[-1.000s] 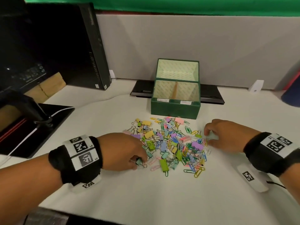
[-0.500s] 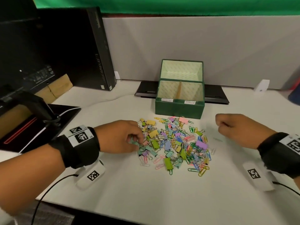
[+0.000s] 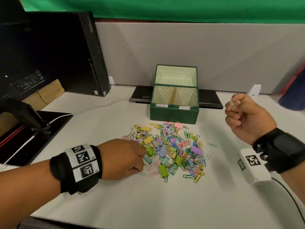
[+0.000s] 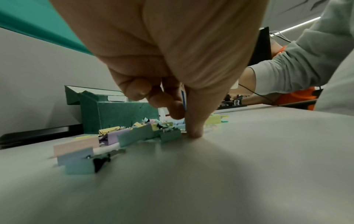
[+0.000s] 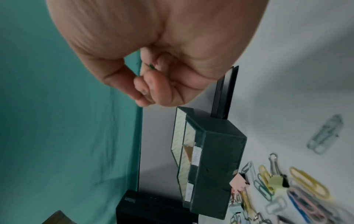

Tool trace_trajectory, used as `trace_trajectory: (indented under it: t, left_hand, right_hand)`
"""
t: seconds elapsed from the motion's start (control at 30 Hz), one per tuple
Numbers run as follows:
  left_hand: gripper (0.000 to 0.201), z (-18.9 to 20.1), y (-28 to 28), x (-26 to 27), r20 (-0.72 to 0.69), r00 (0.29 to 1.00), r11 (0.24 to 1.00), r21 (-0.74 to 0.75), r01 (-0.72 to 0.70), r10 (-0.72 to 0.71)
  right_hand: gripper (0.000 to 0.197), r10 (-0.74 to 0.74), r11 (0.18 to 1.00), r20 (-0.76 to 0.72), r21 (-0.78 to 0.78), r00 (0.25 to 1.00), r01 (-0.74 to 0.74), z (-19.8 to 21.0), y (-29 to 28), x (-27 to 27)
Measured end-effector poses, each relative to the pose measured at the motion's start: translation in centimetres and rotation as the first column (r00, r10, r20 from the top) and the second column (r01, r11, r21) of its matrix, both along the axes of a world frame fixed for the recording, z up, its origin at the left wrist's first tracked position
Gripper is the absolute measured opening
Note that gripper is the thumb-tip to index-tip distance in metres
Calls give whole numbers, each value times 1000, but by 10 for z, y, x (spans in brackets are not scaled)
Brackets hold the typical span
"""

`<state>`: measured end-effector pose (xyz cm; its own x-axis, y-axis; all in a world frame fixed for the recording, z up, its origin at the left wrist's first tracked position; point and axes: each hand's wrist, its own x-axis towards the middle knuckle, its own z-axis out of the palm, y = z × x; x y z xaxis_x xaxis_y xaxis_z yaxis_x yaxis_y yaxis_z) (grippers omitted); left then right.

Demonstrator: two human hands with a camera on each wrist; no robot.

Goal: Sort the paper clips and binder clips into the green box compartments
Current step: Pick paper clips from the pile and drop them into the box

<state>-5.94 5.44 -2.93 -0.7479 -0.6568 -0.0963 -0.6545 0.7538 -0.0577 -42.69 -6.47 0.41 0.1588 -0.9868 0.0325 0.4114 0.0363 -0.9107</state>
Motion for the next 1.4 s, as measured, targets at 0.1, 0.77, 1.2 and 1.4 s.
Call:
trace_trajectory:
  t: [0.1, 0.77, 1.2, 1.4]
  left_hand:
    - [15, -1, -1, -4, -30, 998, 999, -20, 49, -50]
    - [26, 11, -26, 15, -228, 65, 202, 940, 276, 972]
    - [9, -1, -5, -2, 116, 991, 998, 1, -61, 61]
    - [32, 23, -29, -16, -75, 946, 924, 253, -288, 316]
  right_hand:
    - [42, 68, 994, -89, 88, 994, -60, -5, -7, -1]
    - [20, 228, 908, -974, 208, 12, -364, -14, -5, 16]
    - [26, 251, 965, -553, 203, 795, -164, 11, -39, 20]
    - [29, -10, 991, -841, -80, 540, -107, 43, -73, 70]
